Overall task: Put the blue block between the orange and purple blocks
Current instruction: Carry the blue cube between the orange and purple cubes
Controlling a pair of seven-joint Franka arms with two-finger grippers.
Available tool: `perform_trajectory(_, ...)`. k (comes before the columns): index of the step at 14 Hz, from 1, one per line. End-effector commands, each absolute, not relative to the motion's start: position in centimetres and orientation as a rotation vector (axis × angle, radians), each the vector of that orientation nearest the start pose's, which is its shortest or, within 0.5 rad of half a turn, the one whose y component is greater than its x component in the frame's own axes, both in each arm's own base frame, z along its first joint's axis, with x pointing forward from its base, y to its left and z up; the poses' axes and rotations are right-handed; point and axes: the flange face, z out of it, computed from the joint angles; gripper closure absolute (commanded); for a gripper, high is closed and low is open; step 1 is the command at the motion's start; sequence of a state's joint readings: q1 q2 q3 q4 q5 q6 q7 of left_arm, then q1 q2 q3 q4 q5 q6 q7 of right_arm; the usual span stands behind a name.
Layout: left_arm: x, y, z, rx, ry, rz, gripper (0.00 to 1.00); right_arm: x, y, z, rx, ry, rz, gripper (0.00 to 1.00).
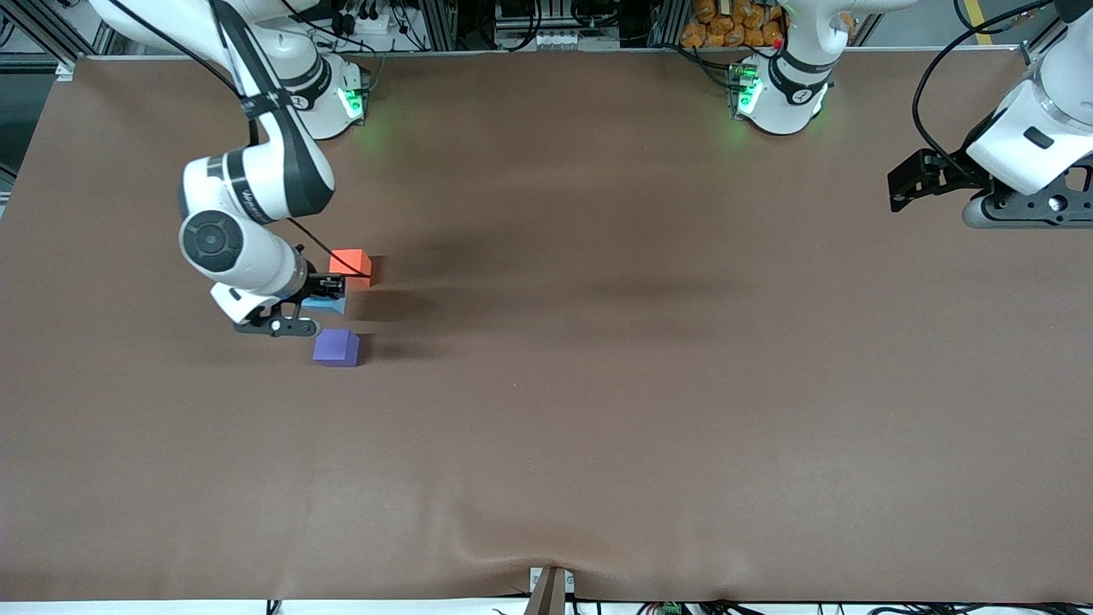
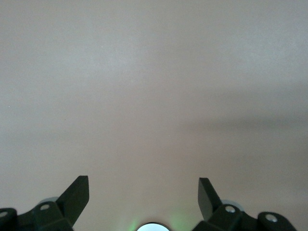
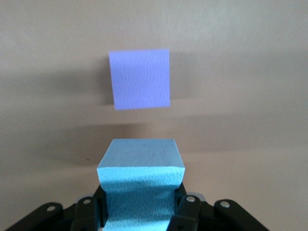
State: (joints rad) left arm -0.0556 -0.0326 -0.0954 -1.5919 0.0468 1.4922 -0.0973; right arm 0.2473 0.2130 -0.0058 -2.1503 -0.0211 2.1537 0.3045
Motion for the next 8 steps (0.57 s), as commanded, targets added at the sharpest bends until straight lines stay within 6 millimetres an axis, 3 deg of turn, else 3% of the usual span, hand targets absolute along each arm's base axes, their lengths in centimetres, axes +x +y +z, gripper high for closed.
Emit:
perform_trajectory(1,52.8,-7.5,63.3,-3.096,0.058,0.099,0.00,51.3,12.6,29.2,-3.168,0.121,0.290,1.00)
perform_trajectory(5,52.8,-7.1,63.5,-3.096,0.061,0.098,0.00,51.6,13.2,28.6,-3.165,0.097,0.243,1.00)
perform_trajectory(8,52.5,-5.7,64.1,-3.099,0.074,0.081,0.00,52.0,13.2,27.0,-3.163,0.091,0.221,1.00)
